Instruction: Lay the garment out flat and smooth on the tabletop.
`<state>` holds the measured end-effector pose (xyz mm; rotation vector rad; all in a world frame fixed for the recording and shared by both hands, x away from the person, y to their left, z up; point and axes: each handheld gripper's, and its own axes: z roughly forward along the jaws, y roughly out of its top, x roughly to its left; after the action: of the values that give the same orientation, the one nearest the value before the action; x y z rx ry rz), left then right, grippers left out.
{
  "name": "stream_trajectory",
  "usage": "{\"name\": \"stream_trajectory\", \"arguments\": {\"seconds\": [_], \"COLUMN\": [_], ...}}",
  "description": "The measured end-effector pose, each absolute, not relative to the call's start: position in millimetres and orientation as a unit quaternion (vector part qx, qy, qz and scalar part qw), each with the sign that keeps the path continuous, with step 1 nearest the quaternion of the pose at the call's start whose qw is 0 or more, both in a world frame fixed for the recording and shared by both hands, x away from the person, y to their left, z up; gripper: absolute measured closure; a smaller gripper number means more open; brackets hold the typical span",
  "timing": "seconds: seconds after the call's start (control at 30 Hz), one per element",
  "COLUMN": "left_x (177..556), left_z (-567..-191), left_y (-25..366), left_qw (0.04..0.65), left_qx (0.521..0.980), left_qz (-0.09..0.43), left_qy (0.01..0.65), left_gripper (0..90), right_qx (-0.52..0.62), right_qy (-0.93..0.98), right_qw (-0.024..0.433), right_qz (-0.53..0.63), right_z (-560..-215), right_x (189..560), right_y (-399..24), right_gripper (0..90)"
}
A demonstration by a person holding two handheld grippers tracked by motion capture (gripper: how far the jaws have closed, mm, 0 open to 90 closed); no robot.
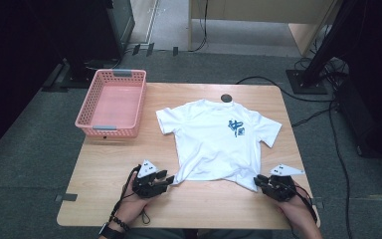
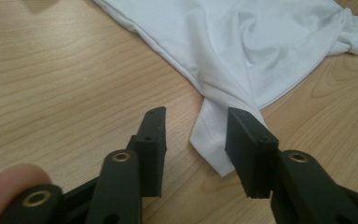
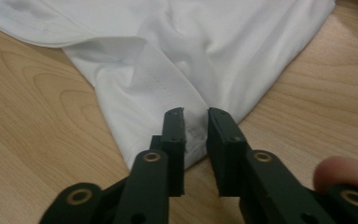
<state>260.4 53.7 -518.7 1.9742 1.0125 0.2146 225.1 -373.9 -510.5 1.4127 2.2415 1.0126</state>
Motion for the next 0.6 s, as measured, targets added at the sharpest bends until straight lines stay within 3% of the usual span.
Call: {"name": "stream_trajectory", "arguments": {"seconds": [0.07,0.23,0.6], "left_x": [259,254,253], "left_z": [-519,-520,-520], "left_y": [51,39,40], "left_qw": [0.439,0.411,0.418], "left_qx": [0.800,0.827,0.822], "left_qz": [0.092,0.118,0.112], "left_qy": [0.399,0.365,0.370], "left_gripper": [53.2,41.4,56.0], "right_qx": [0.493,0.488,0.411], "right_qy": [0.780,0.781,0.811], "right_qw": [0.156,0.155,0.124], "right_qz": [0.353,0.357,0.397], "right_z": [-510,-509,-496], "right_x": [225,223,201], "right_y": [-375,-376,-380], "right_gripper": [84.6,88.5,89.6]}}
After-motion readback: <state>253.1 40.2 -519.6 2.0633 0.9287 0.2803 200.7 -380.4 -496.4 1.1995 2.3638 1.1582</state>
